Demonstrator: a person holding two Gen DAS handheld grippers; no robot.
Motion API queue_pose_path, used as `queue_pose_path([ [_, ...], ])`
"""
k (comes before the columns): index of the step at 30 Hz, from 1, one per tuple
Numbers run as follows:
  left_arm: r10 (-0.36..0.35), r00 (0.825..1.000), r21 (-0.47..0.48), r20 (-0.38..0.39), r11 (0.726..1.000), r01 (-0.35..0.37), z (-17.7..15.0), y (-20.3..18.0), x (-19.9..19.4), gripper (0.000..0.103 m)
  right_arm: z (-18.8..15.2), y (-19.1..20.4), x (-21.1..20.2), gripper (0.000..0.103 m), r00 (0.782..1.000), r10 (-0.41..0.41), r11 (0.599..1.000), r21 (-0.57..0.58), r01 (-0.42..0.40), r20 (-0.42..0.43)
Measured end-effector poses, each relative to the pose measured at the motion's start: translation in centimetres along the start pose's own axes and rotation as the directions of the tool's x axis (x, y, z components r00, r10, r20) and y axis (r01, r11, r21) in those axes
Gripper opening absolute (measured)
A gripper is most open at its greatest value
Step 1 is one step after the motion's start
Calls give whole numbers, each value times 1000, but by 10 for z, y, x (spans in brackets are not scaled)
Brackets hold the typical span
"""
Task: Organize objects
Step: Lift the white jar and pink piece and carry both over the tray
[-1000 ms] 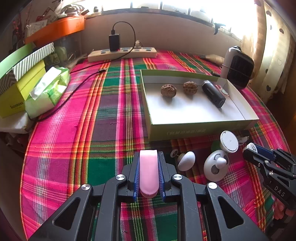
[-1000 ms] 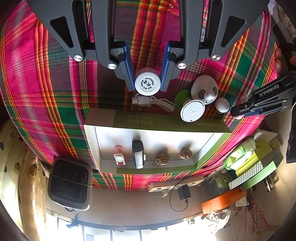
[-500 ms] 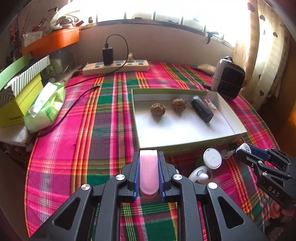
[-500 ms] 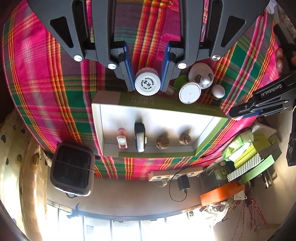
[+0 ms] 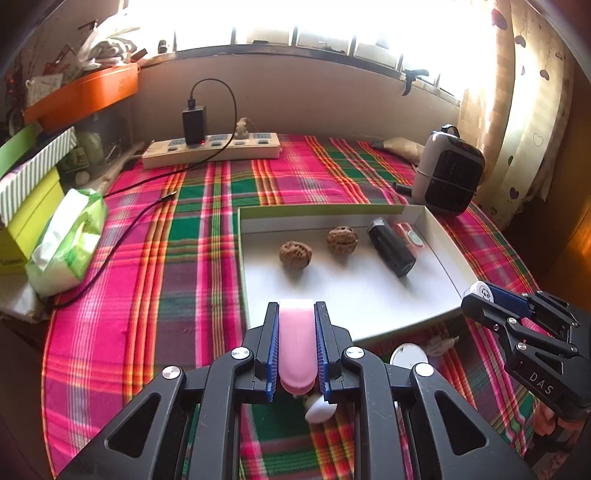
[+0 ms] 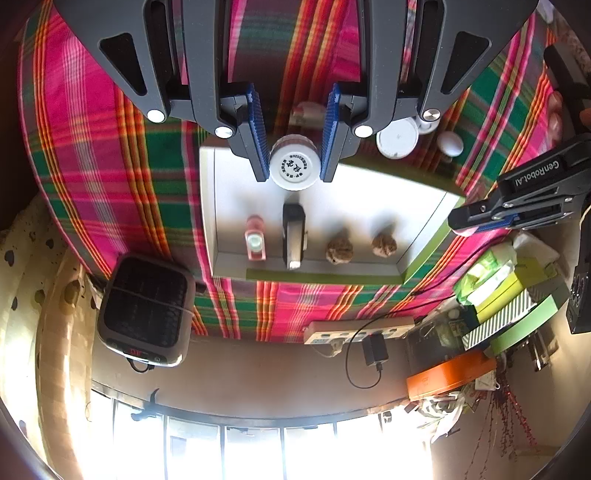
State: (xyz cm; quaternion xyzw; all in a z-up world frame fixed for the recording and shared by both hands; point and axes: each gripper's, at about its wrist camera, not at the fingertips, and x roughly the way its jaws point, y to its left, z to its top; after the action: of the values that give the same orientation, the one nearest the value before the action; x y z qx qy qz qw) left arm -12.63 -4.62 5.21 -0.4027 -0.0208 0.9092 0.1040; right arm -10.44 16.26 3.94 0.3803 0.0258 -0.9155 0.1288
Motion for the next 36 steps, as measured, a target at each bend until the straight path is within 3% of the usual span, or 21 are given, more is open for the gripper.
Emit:
queue_pose_path([
  [17, -15, 999, 1, -40, 1000, 15, 24, 1, 40, 16, 30, -17, 42, 29, 999, -32, 999, -10, 32, -36],
  [36, 2, 995, 0, -99, 1000, -2, 28, 2, 74, 16, 33, -26, 76, 29, 994, -50, 998, -29, 47, -102],
])
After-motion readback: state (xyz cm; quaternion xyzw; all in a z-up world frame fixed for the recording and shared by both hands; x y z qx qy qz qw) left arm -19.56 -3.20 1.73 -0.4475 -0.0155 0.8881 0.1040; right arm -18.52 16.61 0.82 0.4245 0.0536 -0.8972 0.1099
